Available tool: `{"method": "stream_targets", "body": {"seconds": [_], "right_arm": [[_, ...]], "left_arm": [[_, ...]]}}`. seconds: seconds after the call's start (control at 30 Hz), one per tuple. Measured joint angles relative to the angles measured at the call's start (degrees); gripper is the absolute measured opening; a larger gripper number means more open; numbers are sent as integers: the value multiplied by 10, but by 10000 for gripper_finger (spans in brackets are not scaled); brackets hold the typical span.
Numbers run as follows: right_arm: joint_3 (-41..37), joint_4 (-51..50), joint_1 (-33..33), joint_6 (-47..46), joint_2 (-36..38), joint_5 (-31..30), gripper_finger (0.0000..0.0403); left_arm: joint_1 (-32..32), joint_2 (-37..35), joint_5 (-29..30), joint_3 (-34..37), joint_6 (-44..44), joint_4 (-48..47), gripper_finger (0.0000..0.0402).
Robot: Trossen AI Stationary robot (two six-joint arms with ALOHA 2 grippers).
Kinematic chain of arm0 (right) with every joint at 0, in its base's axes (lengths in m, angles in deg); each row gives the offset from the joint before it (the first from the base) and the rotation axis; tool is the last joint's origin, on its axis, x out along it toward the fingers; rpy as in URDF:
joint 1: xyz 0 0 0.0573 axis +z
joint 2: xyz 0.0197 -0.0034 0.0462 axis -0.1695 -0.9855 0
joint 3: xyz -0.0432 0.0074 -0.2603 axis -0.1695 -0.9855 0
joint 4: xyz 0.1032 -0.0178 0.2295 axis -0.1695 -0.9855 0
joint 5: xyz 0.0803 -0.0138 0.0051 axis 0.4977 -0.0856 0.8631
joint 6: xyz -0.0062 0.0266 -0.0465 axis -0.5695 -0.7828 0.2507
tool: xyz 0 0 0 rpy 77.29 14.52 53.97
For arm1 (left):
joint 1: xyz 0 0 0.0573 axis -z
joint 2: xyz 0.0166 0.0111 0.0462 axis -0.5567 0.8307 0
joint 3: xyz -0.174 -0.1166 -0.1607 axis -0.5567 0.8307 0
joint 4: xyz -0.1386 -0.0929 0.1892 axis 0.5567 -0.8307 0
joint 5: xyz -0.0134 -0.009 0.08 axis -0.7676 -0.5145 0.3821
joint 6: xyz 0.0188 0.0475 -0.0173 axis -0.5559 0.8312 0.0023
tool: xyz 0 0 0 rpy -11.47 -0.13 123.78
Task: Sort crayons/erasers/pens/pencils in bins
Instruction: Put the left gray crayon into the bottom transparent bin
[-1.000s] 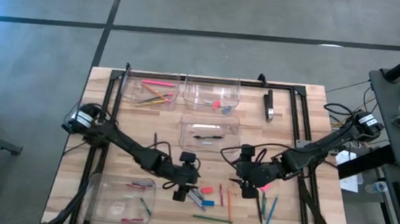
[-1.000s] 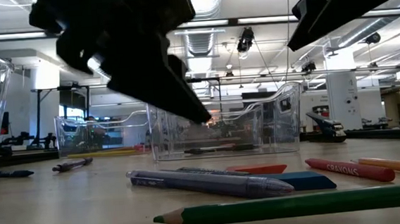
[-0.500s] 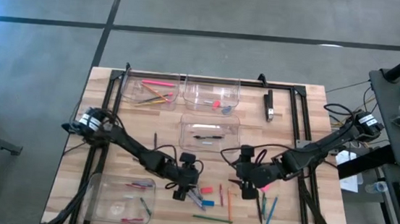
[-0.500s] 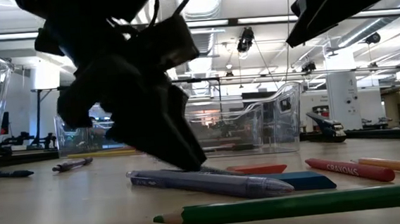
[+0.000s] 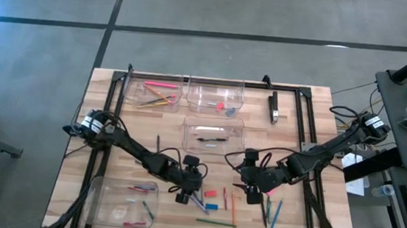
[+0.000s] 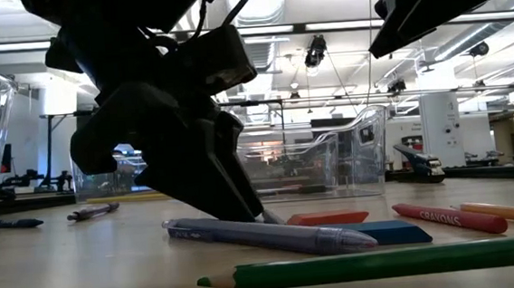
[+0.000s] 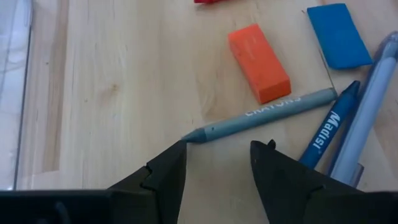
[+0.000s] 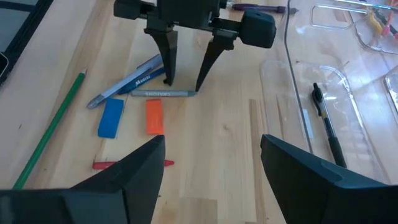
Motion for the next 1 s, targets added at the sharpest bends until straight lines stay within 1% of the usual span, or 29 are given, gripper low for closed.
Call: {"method": "stream_targets", "body": {"seconds": [0.37, 0.6, 0.73, 1.0], "right_arm": [[-2, 0, 0, 0, 0, 0, 253], [-6, 10, 0, 1, 0, 0, 254], [-8, 12, 0, 1, 0, 0, 254], [-8, 13, 0, 1, 0, 0, 254]], "left_arm": [[0, -8, -2, -24, 73, -1, 160], [-4, -4, -33, -41, 100, -3, 160], [-9, -4, -42, -49, 106, -28, 160], [-16, 1, -73, -52, 120, -27, 160]]}}
